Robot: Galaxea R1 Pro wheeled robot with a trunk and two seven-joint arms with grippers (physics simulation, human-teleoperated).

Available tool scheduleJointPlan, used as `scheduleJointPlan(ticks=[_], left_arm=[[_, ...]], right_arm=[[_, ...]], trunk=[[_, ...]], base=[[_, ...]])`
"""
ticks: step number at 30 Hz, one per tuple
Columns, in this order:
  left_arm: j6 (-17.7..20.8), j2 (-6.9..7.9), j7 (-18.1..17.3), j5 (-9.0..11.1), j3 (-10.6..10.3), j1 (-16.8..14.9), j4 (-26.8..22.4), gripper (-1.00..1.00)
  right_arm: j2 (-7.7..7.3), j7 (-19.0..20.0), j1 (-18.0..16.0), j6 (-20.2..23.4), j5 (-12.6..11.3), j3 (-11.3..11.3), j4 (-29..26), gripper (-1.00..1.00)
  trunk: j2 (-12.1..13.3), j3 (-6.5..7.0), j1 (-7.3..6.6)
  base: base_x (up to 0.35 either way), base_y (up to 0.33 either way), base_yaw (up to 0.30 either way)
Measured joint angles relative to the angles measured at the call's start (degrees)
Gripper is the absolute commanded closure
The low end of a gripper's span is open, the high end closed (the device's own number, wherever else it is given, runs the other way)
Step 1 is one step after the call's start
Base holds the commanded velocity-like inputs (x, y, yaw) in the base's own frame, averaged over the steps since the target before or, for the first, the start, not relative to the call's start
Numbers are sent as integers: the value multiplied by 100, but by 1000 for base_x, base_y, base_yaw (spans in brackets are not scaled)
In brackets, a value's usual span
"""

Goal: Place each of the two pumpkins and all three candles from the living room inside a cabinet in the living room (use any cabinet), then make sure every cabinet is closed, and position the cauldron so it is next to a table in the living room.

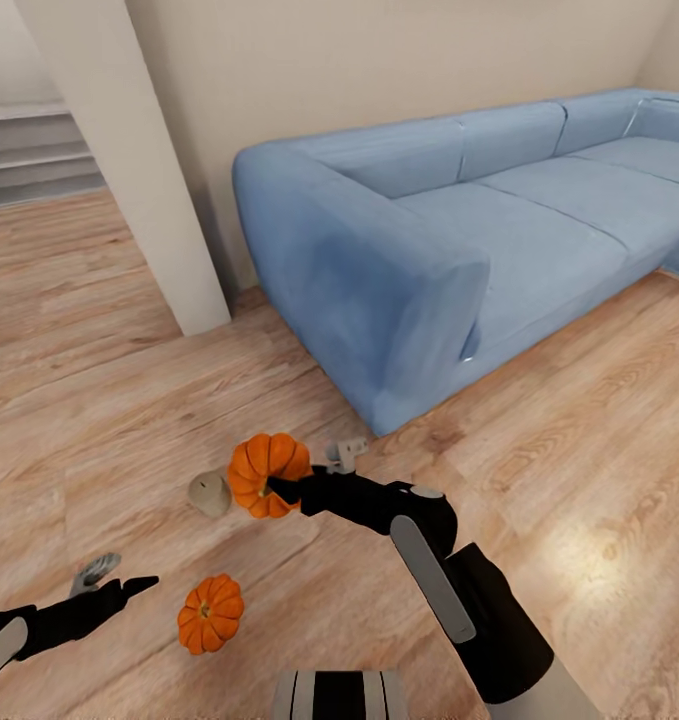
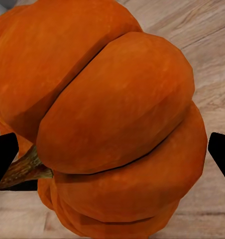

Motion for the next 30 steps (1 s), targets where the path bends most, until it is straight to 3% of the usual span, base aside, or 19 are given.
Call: scheduleJointPlan(ticks=[2,6,11,30], left_arm=[[9,6,-16,0,0,-4,-8,-100],[6,11,-22,-1,0,-7,-13,-100],[-3,3,12,-1,0,-7,-13,-100],[-20,-27,-19,-10,0,-7,-13,-100]], right_arm=[[9,5,9,-5,-81,0,-65,100],[-13,18,14,-47,-507,-2,-150,100],[-25,27,15,-76,-856,-6,-166,100],[-18,13,15,-114,-952,-9,-155,100]], trunk=[[-3,-44,5],[-8,-133,15],[-15,-244,28],[-35,-576,67]], base=[[0,0,0],[0,0,0],[0,0,0],[0,0,0]])
